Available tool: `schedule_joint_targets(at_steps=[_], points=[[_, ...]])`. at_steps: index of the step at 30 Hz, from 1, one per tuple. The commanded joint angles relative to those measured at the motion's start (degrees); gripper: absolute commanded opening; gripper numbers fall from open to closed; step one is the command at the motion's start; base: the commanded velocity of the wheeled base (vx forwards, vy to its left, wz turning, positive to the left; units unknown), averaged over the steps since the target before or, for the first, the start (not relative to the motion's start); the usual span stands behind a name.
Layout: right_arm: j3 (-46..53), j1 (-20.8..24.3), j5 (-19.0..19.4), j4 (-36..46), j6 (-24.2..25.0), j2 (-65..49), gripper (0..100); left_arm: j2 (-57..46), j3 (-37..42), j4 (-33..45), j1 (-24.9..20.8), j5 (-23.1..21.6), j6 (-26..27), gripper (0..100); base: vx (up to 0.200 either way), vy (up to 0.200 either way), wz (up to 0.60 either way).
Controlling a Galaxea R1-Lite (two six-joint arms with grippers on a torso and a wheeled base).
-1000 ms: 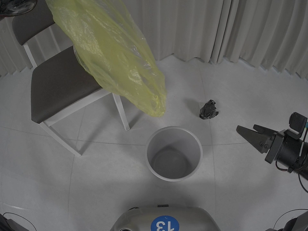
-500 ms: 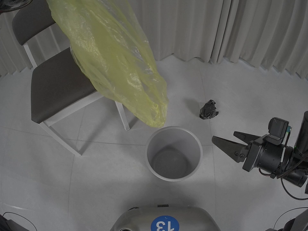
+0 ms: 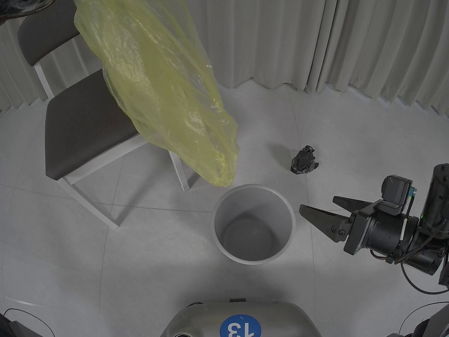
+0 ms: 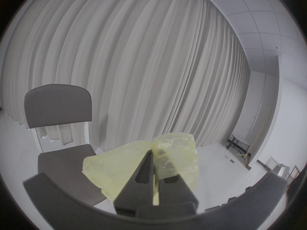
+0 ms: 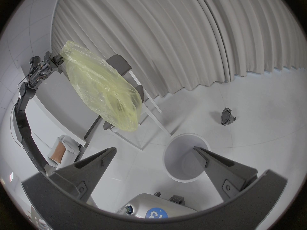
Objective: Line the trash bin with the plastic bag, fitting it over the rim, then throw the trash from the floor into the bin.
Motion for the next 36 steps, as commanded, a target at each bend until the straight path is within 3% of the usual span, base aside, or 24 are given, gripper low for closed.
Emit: schedule_joint_targets(at_steps=[1, 7, 16, 22, 36], points=[[-0.4, 0.79, -0.38, -1.17, 0.06, 2.1, 100, -0.03, 1.29, -2.05, -0.23, 0.0, -1.58, 0, 0.0, 0.0, 0.0], [-0.57, 1.67, -0.74, -5.83, 0.06, 6.75, 100, -0.56, 1.82, -3.63, -1.2, 0.0, -2.37, 0, 0.0, 0.0, 0.0], [-3.74, 3.34, -4.43, -18.31, -0.12, 14.58, 100, -0.91, 2.52, -3.72, -1.64, -0.09, -2.63, 0, 0.0, 0.0, 0.0], [-4.88, 5.1, -4.52, -18.75, -0.2, 16.69, 100, -0.91, 2.52, -3.72, -1.73, -0.09, -2.81, 0, 0.0, 0.0, 0.0], [-14.11, 4.57, -4.43, -18.83, -0.64, 22.75, 100, -1.79, 3.84, -3.9, -1.9, -0.09, -2.9, 0, 0.0, 0.0, 0.0]])
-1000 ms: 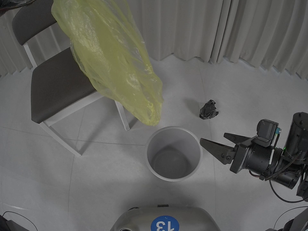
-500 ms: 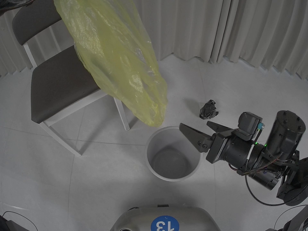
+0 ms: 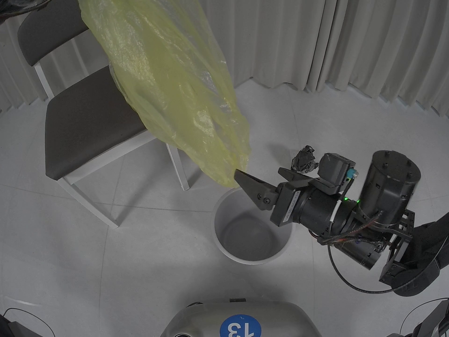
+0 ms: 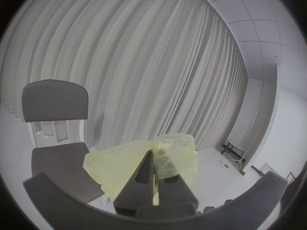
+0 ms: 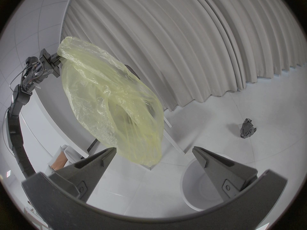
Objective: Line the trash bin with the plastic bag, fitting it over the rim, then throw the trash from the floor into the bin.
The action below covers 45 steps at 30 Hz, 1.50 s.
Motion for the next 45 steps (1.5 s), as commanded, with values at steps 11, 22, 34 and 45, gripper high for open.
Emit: schedule_joint_targets(at_steps=[11, 22, 34, 45], points=[[-9.98, -2.5, 0.71, 0.44, -0.15, 8.63, 100, -1.34, 2.19, -1.87, -0.84, -0.04, 0.07, 0, 0.0, 0.0, 0.0], [-14.72, -2.41, 0.71, 0.09, -0.06, 13.11, 100, -0.9, 2.19, -2.23, -1.19, -0.04, 0.07, 0, 0.0, 0.0, 0.0], [-13.67, -2.41, 0.71, 0.0, 0.03, 12.94, 0, -0.98, 2.54, -2.23, -1.19, -0.04, -0.46, 0, 0.0, 0.0, 0.0], [-9.8, -3.64, 0.71, 1.23, -0.15, 5.91, 0, -3.18, 6.76, -2.14, -1.1, -0.57, -0.55, 0, 0.0, 0.0, 0.0]])
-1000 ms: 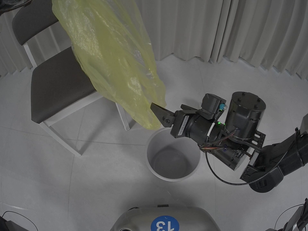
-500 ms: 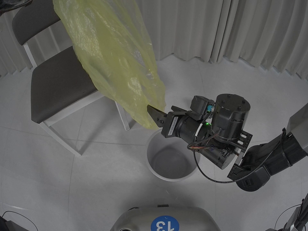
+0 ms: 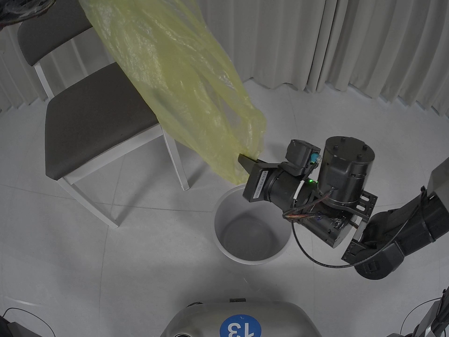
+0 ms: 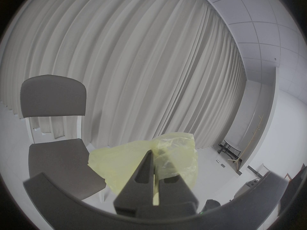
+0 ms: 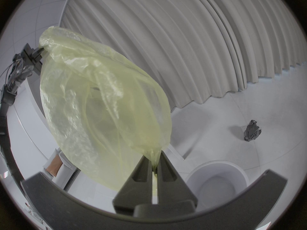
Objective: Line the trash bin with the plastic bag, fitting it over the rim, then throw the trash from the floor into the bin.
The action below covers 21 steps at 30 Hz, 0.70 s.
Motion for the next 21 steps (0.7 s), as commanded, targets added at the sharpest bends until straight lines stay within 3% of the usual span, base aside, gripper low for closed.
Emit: schedule_joint_targets(at_steps=[1, 6, 9, 14, 15, 21], points=[[2.81, -1.2, 0.09, 1.19, -0.15, -5.92, 0, -1.56, 2.15, 0.01, 0.08, -0.28, 0.3, 0, 0.0, 0.0, 0.0], [5.53, -3.13, 1.59, 7.34, -1.2, -12.16, 0, -1.91, 2.68, 1.33, 0.25, -0.1, 0.73, 0, 0.0, 0.0, 0.0], [7.91, -5.33, 4.31, 14.11, -3.49, -17.79, 0, -2.35, 3.82, 6.34, 0.61, 0.43, 1.53, 0, 0.0, 0.0, 0.0], [8.26, -7.35, 5.36, 26.94, -6.83, -24.38, 0, -2.53, 4.17, 14.25, 0.69, 0.52, 3.46, 0, 0.0, 0.0, 0.0], [7.91, -7.97, 6.16, 32.74, -8.15, -26.66, 0, -2.44, 4.7, 16.0, 0.78, 0.6, 4.16, 0, 0.0, 0.0, 0.0], [7.47, -10.87, 11.34, 46.1, -13.42, -33.78, 0, -1.91, 10.85, 16.71, 1.75, 0.43, 8.29, 0, 0.0, 0.0, 0.0]])
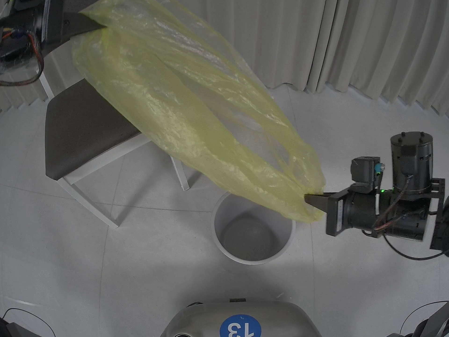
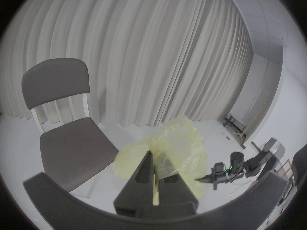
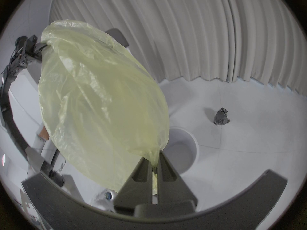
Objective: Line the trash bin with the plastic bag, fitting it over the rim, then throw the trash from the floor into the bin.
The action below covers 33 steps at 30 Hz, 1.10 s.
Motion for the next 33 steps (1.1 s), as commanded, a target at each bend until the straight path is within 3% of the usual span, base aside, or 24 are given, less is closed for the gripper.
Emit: schedule_joint_targets(at_steps=[1, 8, 11, 21, 23, 24, 26, 33], points=[[-0.29, -3.46, 3.86, 7.93, -4.43, -11.05, 0, 0.43, 7.19, 1.89, 0.85, -0.01, 3.61, 0, 0.0, 0.0, 0.0], [-0.38, -4.51, 3.86, 8.45, -4.78, -12.72, 0, 1.13, 12.11, 1.63, -0.21, -0.54, 3.43, 0, 0.0, 0.0, 0.0], [-0.46, -4.69, 3.86, 12.41, -5.31, -14.65, 0, 1.13, 15.1, 0.05, -0.82, -0.54, 3.08, 0, 0.0, 0.0, 0.0], [-1.17, -4.78, 3.42, 17.15, -5.83, -16.59, 0, 0.52, 24.76, -14.54, -0.91, -1.68, 1.41, 0, 0.0, 0.0, 0.0], [-1.17, -4.78, 3.42, 17.15, -5.83, -16.59, 0, 0.52, 24.76, -14.54, -0.91, -1.68, 1.41, 0, 0.0, 0.0, 0.0], [0.94, -4.78, 3.15, 17.59, -5.83, -19.05, 0, -0.98, 29.77, -20.34, -1.97, -2.47, 0.09, 0, 0.0, 0.0, 0.0], [2.09, -4.86, 3.15, 17.68, -5.83, -20.63, 0, -2.56, 33.55, -24.21, -3.64, -2.3, -0.08, 0, 0.0, 0.0, 0.0], [2.96, -8.29, 3.24, 18.38, -5.92, -23.71, 0, -3.44, 39.97, -33.61, -3.64, -2.03, -0.08, 0, 0.0, 0.0, 0.0]])
